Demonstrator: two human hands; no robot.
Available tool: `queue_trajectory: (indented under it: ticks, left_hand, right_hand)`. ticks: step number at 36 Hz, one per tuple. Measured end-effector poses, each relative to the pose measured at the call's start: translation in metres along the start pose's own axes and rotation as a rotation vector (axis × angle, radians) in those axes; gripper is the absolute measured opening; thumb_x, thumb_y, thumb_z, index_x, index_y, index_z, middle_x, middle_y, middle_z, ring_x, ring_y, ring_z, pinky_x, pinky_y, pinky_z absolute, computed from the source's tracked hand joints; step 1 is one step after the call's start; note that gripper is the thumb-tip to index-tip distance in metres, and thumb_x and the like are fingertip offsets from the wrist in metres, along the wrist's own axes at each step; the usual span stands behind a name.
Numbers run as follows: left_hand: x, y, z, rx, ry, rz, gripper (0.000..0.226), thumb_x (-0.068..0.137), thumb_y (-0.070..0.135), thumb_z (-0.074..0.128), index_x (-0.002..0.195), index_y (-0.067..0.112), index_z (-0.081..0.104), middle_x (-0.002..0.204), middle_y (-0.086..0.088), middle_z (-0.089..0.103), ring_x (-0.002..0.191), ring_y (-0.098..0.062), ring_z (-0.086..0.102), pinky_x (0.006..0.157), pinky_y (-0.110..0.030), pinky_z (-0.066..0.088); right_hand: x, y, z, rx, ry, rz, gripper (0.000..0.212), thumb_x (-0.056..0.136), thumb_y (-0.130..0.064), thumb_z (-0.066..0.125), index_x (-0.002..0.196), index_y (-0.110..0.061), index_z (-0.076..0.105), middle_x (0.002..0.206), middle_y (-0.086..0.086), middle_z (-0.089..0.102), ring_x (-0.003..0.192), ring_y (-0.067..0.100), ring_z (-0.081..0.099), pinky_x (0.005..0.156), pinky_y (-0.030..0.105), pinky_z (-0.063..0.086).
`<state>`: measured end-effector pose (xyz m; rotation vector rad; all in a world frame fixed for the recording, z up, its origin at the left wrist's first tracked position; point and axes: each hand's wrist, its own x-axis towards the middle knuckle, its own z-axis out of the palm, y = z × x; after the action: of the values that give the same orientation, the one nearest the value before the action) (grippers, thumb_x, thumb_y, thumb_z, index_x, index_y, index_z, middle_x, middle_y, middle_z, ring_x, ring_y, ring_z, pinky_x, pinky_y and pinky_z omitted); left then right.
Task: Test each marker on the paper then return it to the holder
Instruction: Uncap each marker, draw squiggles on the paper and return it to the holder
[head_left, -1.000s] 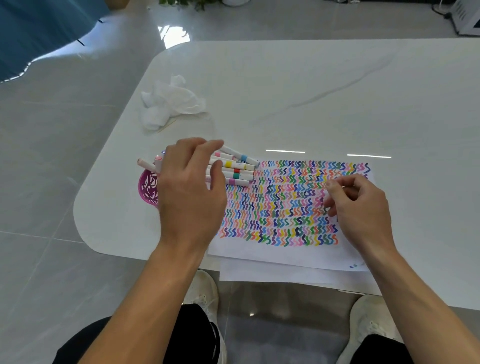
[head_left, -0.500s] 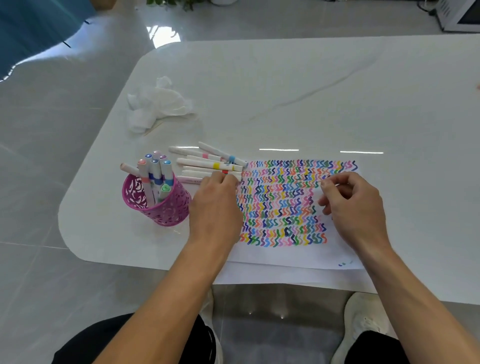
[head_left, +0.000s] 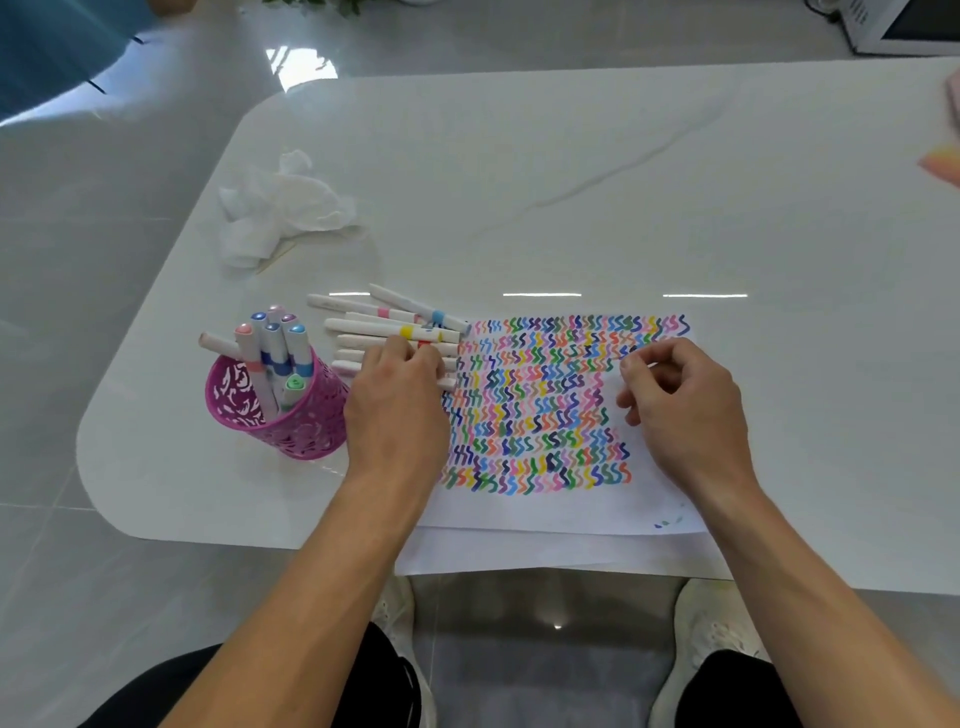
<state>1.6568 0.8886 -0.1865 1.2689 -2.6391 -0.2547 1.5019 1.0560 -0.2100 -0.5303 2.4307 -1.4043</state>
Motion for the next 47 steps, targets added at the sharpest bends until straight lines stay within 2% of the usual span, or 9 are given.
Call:
queue_trajectory:
  ticks: [6, 13, 22, 25, 29, 33, 39, 44, 47]
  left_hand:
    - [0.000, 0.005, -0.001, -0.026, 0.004, 0.074, 0.013, 0.094, 0.018, 0.068, 0.107, 0.017, 0.069, 0.109, 0.000, 0.063, 0.106, -0.021, 0.050, 0.076, -0.035, 0.044]
    - [-0.002, 0.020, -0.013, -0.265, 0.085, 0.251, 0.013, 0.096, 0.028, 0.067, 0.095, 0.016, 0.070, 0.092, 0.005, 0.069, 0.092, -0.019, 0.053, 0.074, -0.026, 0.039]
    - [-0.010, 0.045, -0.023, -0.712, 0.048, 0.229, 0.006, 0.091, 0.021, 0.071, 0.092, 0.027, 0.070, 0.085, 0.019, 0.068, 0.085, -0.001, 0.061, 0.073, -0.010, 0.040]
    - [-0.012, 0.052, -0.025, -0.877, 0.027, 0.218, 0.009, 0.090, 0.018, 0.071, 0.092, 0.027, 0.069, 0.086, 0.020, 0.070, 0.086, 0.000, 0.065, 0.073, -0.010, 0.044]
    - [-0.014, 0.058, -0.020, -1.039, -0.069, 0.188, 0.015, 0.091, 0.010, 0.069, 0.096, 0.025, 0.067, 0.089, 0.015, 0.071, 0.089, -0.007, 0.069, 0.081, -0.020, 0.053]
    - [-0.014, 0.060, -0.015, -1.102, -0.106, 0.175, 0.016, 0.094, 0.011, 0.067, 0.100, 0.025, 0.064, 0.091, 0.010, 0.071, 0.092, -0.011, 0.070, 0.084, -0.031, 0.057]
    - [-0.016, 0.067, -0.013, -1.070, -0.123, 0.224, 0.046, 0.097, 0.005, 0.060, 0.130, 0.036, 0.061, 0.097, 0.010, 0.069, 0.100, -0.012, 0.068, 0.082, -0.021, 0.056]
    - [-0.016, 0.066, -0.009, -0.924, -0.097, 0.240, 0.021, 0.095, 0.015, 0.064, 0.109, 0.031, 0.069, 0.096, 0.015, 0.070, 0.096, -0.008, 0.069, 0.079, -0.029, 0.059]
    - [-0.016, 0.062, -0.006, -0.760, -0.100, 0.292, 0.009, 0.096, 0.028, 0.066, 0.104, 0.030, 0.068, 0.095, 0.019, 0.069, 0.090, -0.002, 0.067, 0.077, -0.024, 0.056]
  right_hand:
    - [-0.001, 0.001, 0.000, -0.011, 0.000, -0.013, 0.009, 0.104, -0.027, 0.062, 0.098, -0.022, 0.065, 0.076, -0.010, 0.071, 0.064, -0.006, 0.066, 0.054, 0.006, 0.047]
    - [-0.002, 0.000, -0.001, 0.004, -0.014, -0.053, 0.012, 0.103, -0.028, 0.063, 0.091, -0.029, 0.062, 0.073, -0.012, 0.071, 0.065, -0.002, 0.068, 0.056, 0.008, 0.049]
    - [-0.011, -0.010, -0.003, 0.049, -0.149, -0.137, 0.009, 0.098, -0.023, 0.069, 0.090, -0.026, 0.067, 0.081, -0.008, 0.073, 0.076, 0.010, 0.072, 0.072, 0.028, 0.061]
    - [-0.013, -0.015, -0.004, 0.056, -0.200, -0.237, 0.005, 0.096, -0.023, 0.073, 0.100, -0.026, 0.070, 0.091, -0.016, 0.073, 0.090, 0.004, 0.071, 0.082, 0.020, 0.058]
    - [-0.015, -0.020, -0.005, 0.088, -0.293, -0.290, 0.022, 0.096, -0.041, 0.071, 0.116, -0.034, 0.069, 0.106, -0.023, 0.072, 0.104, -0.002, 0.068, 0.090, 0.015, 0.053]
    - [-0.016, -0.020, -0.008, 0.098, -0.328, -0.297, 0.020, 0.097, -0.047, 0.067, 0.116, -0.051, 0.064, 0.102, -0.032, 0.072, 0.104, -0.008, 0.067, 0.089, 0.008, 0.049]
    - [-0.015, -0.021, -0.014, 0.117, -0.325, -0.279, 0.035, 0.095, -0.057, 0.063, 0.123, -0.038, 0.072, 0.106, -0.023, 0.075, 0.104, -0.004, 0.070, 0.088, 0.007, 0.050]
    - [-0.012, -0.017, -0.022, 0.022, -0.278, -0.339, 0.011, 0.098, -0.039, 0.068, 0.105, -0.033, 0.074, 0.093, -0.021, 0.074, 0.093, 0.000, 0.070, 0.083, 0.014, 0.053]
    - [-0.010, -0.014, -0.029, -0.120, -0.237, -0.384, 0.015, 0.099, -0.038, 0.067, 0.104, -0.026, 0.076, 0.094, -0.014, 0.074, 0.090, 0.006, 0.068, 0.078, 0.021, 0.054]
